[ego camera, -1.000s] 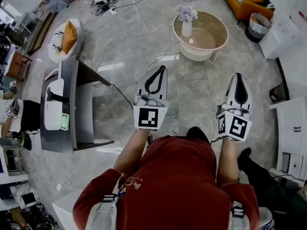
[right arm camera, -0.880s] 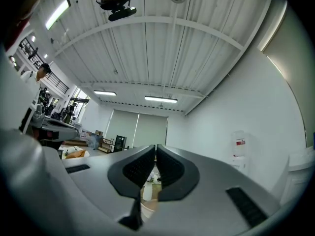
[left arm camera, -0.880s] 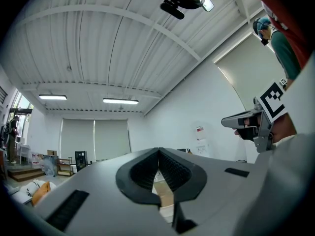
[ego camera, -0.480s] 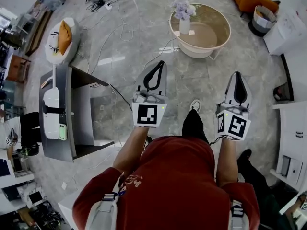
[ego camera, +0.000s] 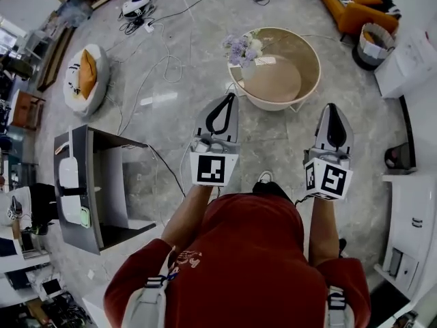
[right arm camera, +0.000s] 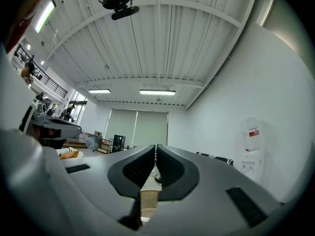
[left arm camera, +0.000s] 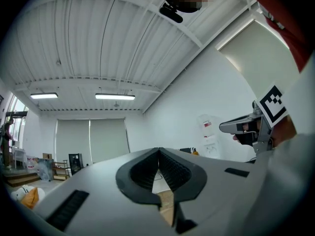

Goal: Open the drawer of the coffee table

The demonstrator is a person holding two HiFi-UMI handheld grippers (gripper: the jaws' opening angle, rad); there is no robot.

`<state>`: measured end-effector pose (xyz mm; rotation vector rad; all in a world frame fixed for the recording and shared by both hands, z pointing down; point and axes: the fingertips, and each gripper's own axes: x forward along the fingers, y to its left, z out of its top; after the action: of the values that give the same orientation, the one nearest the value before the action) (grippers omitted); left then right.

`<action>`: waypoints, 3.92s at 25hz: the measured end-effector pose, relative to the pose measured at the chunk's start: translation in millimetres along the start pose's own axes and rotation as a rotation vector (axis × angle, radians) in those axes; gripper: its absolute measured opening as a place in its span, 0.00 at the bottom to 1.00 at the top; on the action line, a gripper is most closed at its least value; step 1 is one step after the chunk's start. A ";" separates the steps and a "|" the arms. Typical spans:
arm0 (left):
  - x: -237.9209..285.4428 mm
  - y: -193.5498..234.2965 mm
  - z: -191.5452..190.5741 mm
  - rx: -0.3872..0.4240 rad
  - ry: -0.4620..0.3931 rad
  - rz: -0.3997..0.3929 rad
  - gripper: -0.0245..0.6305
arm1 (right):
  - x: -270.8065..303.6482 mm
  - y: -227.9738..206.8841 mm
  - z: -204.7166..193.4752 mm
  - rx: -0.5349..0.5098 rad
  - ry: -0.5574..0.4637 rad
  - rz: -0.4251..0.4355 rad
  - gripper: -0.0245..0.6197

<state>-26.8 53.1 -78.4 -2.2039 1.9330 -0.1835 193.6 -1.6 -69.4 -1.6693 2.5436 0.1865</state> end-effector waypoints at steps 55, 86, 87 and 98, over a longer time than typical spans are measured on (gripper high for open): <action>143.8 -55.7 -730.9 -0.026 -0.040 -0.135 0.06 | 82.7 122.7 -748.9 -0.065 0.240 0.018 0.08; 175.9 -158.1 -953.7 -0.394 0.254 -0.209 0.11 | 22.7 97.3 -928.7 0.035 0.253 -0.048 0.08; 182.9 -160.8 -957.0 -0.469 0.260 -0.219 0.18 | 22.6 95.7 -929.2 0.037 0.253 -0.050 0.08; 244.5 -163.1 -1012.2 -1.445 0.181 -0.204 0.45 | 19.8 87.4 -924.4 0.077 0.241 -0.035 0.08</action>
<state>-65.5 -240.8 933.1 -3.1810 2.1875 1.4786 95.3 -126.5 845.6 -1.8041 2.6463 -0.1225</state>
